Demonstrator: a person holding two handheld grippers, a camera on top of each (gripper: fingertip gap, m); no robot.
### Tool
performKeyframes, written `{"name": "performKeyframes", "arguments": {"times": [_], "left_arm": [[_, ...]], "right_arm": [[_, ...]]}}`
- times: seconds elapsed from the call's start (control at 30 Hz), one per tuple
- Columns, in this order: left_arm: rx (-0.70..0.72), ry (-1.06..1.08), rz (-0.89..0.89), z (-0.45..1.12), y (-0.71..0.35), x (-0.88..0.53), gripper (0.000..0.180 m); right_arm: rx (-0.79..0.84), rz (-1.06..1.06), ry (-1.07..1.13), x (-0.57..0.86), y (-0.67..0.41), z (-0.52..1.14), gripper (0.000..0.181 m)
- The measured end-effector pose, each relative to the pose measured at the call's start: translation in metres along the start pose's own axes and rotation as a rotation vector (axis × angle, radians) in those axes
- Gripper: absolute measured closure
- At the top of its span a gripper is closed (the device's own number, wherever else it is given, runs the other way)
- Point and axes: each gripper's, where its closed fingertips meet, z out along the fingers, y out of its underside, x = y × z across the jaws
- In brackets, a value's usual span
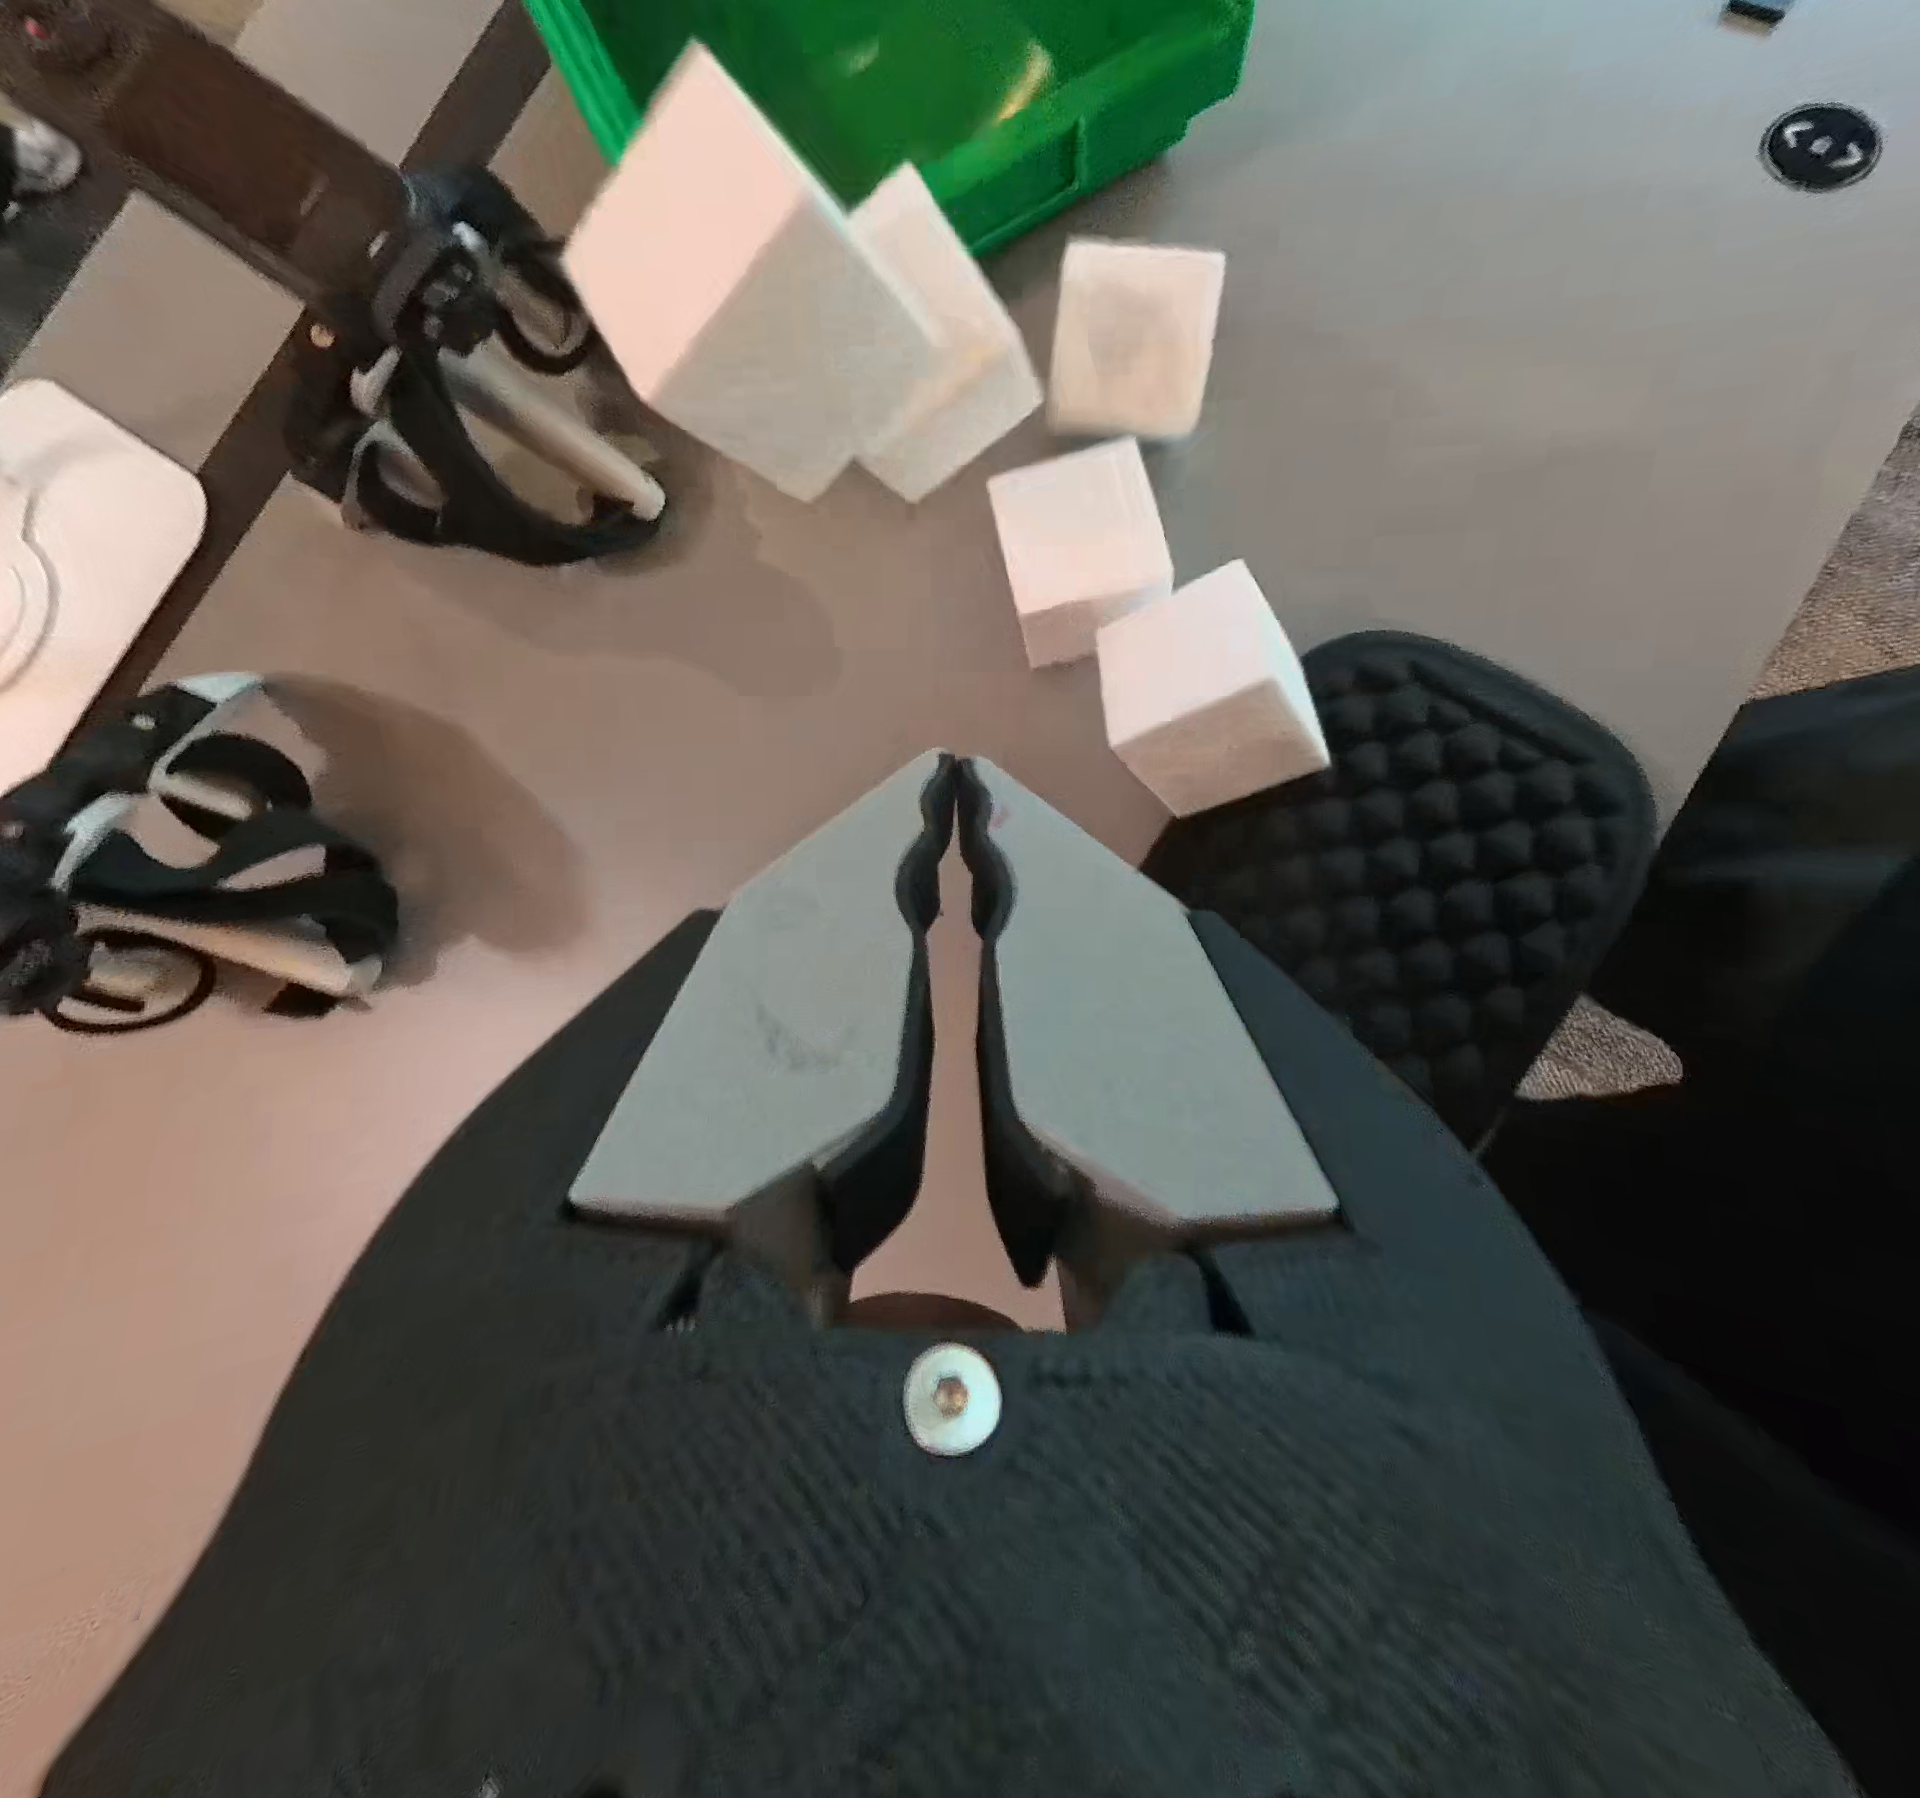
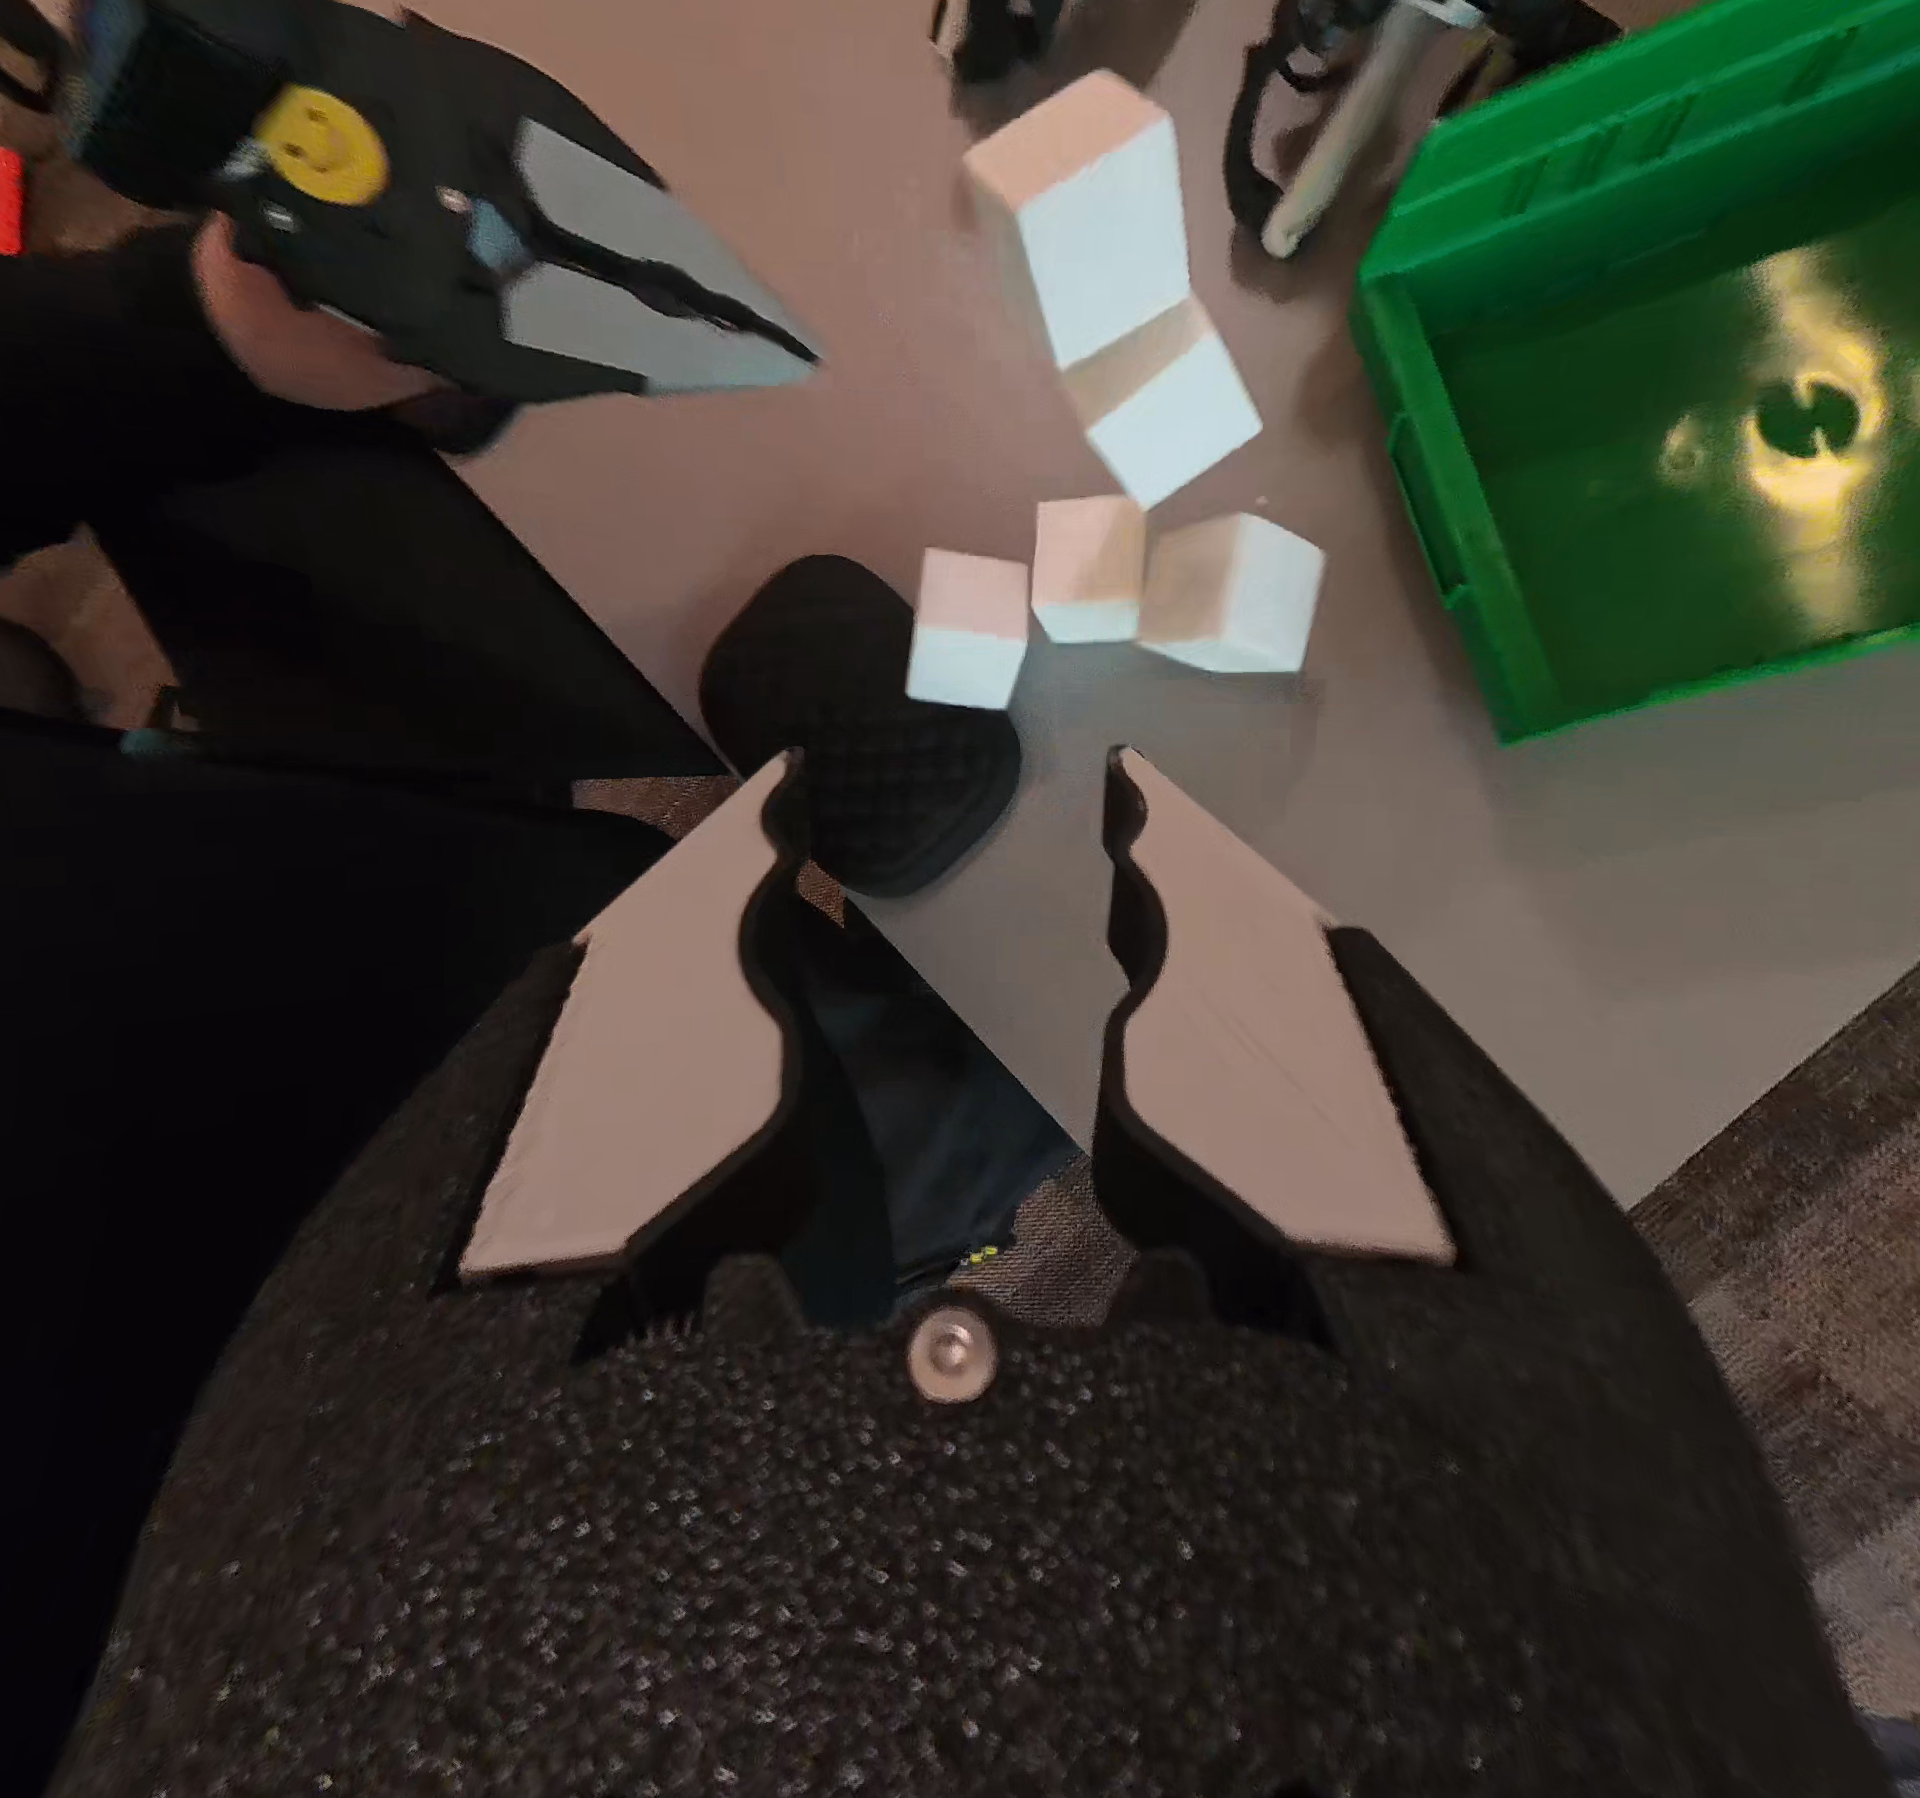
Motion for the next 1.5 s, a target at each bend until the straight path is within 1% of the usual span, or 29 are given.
{"name": "performKeyframes", "arguments": {"times": [0.1,0.17,0.23,0.3,0.37,0.47,0.53,0.6,0.67,0.73,0.77,0.8,0.87,0.97,1.03,1.1,1.13,1.17,1.23,1.33,1.47,1.5], "left_arm": [[-0.071,0.018,-0.028,-0.012,0.024,0.005,0.180],[-0.117,0.095,-0.082,-0.022,0.042,0.022,0.180],[-0.162,0.157,-0.140,-0.031,0.058,0.039,0.180],[-0.177,0.166,-0.168,-0.039,0.069,0.051,0.180],[-0.180,0.146,-0.185,-0.044,0.076,0.057,0.180],[-0.156,0.144,-0.246,-0.047,0.077,0.065,0.180],[-0.157,0.139,-0.282,-0.047,0.079,0.067,0.180],[-0.170,0.108,-0.280,-0.047,0.085,0.065,0.180],[-0.181,0.082,-0.276,-0.047,0.092,0.063,0.180],[-0.184,0.077,-0.302,-0.045,0.097,0.064,0.180],[-0.190,0.077,-0.316,-0.044,0.100,0.065,0.180],[-0.202,0.077,-0.321,-0.043,0.103,0.065,0.180],[-0.215,0.067,-0.317,-0.042,0.106,0.063,0.180],[-0.209,0.048,-0.315,-0.040,0.107,0.060,0.180],[-0.203,0.037,-0.317,-0.038,0.108,0.060,0.180],[-0.210,0.035,-0.321,-0.036,0.112,0.061,0.180],[-0.215,0.039,-0.320,-0.036,0.113,0.062,0.180],[-0.219,0.041,-0.318,-0.036,0.114,0.063,0.180],[-0.213,0.042,-0.313,-0.036,0.112,0.063,0.180],[-0.214,0.057,-0.313,-0.033,0.111,0.064,0.180],[-0.216,0.081,-0.291,-0.028,0.108,0.068,0.180],[-0.214,0.088,-0.283,-0.027,0.107,0.069,0.180]], "right_arm": [[-0.021,0.057,0.030,0.026,0.020,0.016,0.125],[-0.042,0.089,0.035,0.039,0.038,0.035,0.126],[-0.022,0.094,-0.006,0.039,0.051,0.058,0.127],[-0.019,0.097,-0.086,0.028,0.063,0.085,0.129],[-0.070,0.103,-0.160,0.016,0.077,0.116,0.133],[-0.199,0.069,-0.134,0.018,0.097,0.167,0.140],[-0.235,0.044,-0.134,0.015,0.091,0.195,0.149],[-0.225,0.016,-0.146,0.006,0.070,0.218,0.155],[-0.188,-0.029,-0.174,-0.010,0.038,0.236,0.155],[-0.151,-0.073,-0.285,-0.040,0.001,0.244,0.156],[-0.128,-0.110,-0.331,-0.053,-0.020,0.243,0.160],[-0.089,-0.161,-0.344,-0.060,-0.043,0.237,0.164],[0.008,-0.260,-0.324,-0.063,-0.086,0.217,0.166],[0.085,-0.327,-0.207,-0.034,-0.115,0.185,0.163],[0.055,-0.321,-0.076,0.006,-0.102,0.174,0.156],[-0.017,-0.309,0.041,0.048,-0.067,0.171,0.150],[-0.073,-0.299,0.086,0.067,-0.044,0.172,0.148],[-0.136,-0.288,0.123,0.085,-0.021,0.172,0.142],[-0.225,-0.278,0.173,0.109,0.016,0.173,0.128],[-0.320,-0.267,0.211,0.129,0.045,0.180,0.116],[-0.379,-0.283,0.188,0.130,0.054,0.199,0.118],[-0.392,-0.286,0.177,0.127,0.057,0.203,0.123]]}}
